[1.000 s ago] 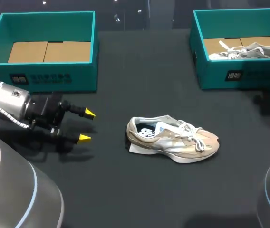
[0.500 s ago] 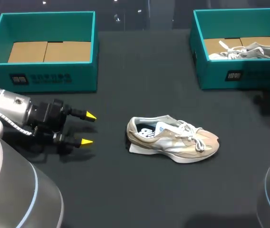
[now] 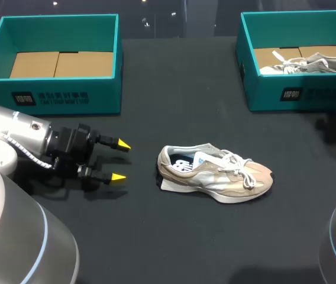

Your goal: Take the shoe out of the shoebox, open the shoe tongue, remove and reinsert the insole, then place the shoe into the shoebox

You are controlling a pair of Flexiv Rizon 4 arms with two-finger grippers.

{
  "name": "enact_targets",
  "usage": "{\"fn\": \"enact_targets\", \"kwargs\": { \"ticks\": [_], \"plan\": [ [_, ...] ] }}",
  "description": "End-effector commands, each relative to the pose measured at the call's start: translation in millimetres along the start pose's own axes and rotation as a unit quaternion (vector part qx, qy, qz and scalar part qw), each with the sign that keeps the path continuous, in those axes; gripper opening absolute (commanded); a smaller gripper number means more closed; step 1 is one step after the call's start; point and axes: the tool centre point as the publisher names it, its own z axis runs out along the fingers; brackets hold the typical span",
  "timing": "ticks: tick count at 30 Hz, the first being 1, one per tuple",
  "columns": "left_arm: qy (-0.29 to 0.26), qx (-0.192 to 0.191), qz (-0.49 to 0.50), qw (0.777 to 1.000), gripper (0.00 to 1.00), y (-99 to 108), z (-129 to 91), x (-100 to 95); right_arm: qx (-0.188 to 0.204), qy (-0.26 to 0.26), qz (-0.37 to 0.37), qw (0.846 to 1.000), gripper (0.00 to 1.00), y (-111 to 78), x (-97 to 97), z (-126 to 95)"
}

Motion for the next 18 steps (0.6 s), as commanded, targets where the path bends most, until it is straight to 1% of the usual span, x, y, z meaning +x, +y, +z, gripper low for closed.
{"fn": "enact_targets", "kwargs": {
  "ticks": [1,18],
  "plan": [
    [0.007,0.0,0.001,1.0,1.0,0.6,15.0,-7.6,0.0,0.0,0.0,1.0,1.0,-0.7,-0.1,-0.2],
    [0.035,0.019,0.01,0.999,1.0,-10.5,56.7,-11.2,0.0,0.0,0.0,1.0,1.0,-0.7,-0.1,-0.2]
  ]
}}
